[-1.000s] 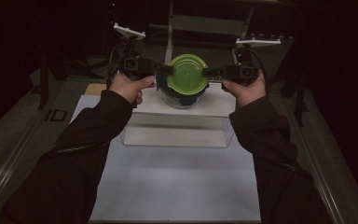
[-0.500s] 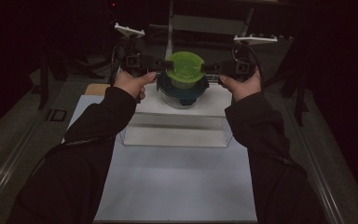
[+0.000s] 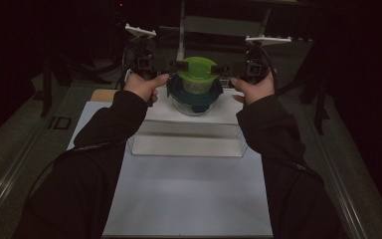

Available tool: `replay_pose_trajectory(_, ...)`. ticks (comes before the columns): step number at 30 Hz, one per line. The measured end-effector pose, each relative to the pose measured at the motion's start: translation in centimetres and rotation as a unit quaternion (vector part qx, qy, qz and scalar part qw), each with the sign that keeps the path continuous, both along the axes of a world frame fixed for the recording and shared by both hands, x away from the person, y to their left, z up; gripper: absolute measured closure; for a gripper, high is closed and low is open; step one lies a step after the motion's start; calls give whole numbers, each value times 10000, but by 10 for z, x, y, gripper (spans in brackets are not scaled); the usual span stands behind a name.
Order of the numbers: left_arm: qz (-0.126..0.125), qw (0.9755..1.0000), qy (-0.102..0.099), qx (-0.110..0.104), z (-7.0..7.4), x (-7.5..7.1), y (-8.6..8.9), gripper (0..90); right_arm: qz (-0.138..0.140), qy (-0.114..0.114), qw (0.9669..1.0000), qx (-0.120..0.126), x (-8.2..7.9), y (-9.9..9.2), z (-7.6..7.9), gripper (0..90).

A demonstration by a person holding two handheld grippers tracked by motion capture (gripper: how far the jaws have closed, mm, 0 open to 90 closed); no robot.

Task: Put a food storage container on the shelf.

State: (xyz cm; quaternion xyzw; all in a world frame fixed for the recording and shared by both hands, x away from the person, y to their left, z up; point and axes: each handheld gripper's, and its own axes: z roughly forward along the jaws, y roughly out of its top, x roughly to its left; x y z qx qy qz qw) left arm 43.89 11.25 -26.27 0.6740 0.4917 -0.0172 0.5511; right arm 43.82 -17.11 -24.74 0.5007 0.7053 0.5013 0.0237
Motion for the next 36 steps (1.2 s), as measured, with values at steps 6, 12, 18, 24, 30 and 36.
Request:
replay_pose_trajectory(6, 72, 9998, -132, -144, 2, -4, 3, 378, -74, -142, 9999, -32, -1, 1, 1, 491)
replay_pose_trajectory(12, -140, 9983, -508, -265, 5, -16, 8, 288, -116, -242, 9996, -104, -4, -1, 3, 445)
replay_pose_trajectory(18, -369, 9958, -800, -234, 3, -31, 10, 179, -75, -291, 9995, -109, -7, -5, 0, 360)
replay_pose_trajectory(24, -658, 9920, -1077, -3, -3, -48, 8, 130, 25, -445, 9989, -129, -15, -8, -3, 283)
replay_pose_trajectory(30, -754, 9901, -1166, -181, -14, -56, 15, 10, 260, -647, 9975, -132, -26, -15, -7, 190)
replay_pose_trajectory(36, -636, 9888, -1343, -104, -23, -67, 20, 10, 300, -837, 9957, -242, -39, -21, -15, 177)
